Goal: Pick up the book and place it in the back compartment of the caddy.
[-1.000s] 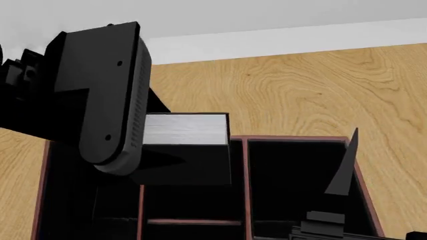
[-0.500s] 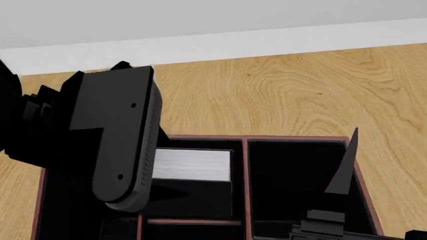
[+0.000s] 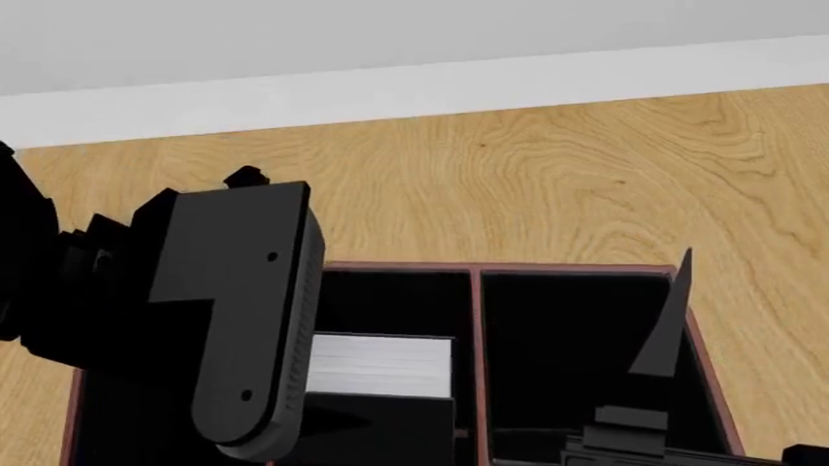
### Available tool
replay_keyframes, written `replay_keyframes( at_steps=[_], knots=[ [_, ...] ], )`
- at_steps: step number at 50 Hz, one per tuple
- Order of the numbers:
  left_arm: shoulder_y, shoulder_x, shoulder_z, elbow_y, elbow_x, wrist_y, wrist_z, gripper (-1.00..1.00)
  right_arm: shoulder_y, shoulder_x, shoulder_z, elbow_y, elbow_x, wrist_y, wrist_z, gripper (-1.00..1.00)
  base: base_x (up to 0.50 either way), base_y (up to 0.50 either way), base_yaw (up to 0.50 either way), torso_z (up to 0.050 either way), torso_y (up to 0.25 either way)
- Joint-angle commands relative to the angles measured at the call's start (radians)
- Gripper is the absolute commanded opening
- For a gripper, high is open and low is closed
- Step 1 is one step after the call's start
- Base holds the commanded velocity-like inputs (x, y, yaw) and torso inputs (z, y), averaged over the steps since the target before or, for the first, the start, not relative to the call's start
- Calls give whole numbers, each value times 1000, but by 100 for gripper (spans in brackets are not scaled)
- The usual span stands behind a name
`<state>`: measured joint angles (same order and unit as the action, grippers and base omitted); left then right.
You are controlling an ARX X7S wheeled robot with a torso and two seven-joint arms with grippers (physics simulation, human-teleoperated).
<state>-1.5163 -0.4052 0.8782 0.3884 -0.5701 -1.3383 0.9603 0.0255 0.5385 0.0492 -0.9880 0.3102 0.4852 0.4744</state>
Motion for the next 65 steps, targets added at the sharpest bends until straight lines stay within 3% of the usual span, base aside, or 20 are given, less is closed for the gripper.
replay_keyframes(
  at_steps=[1, 65],
  knots=[
    [9, 9, -22, 7, -1, -7, -37, -100, -11, 2, -3, 9, -1, -18, 3, 100, 0, 0, 0, 0, 0],
    [152, 13, 112, -129, 94, 208, -109, -100, -38, 15, -20, 50, 5, -66, 11, 100, 0, 0, 0, 0, 1]
  ],
)
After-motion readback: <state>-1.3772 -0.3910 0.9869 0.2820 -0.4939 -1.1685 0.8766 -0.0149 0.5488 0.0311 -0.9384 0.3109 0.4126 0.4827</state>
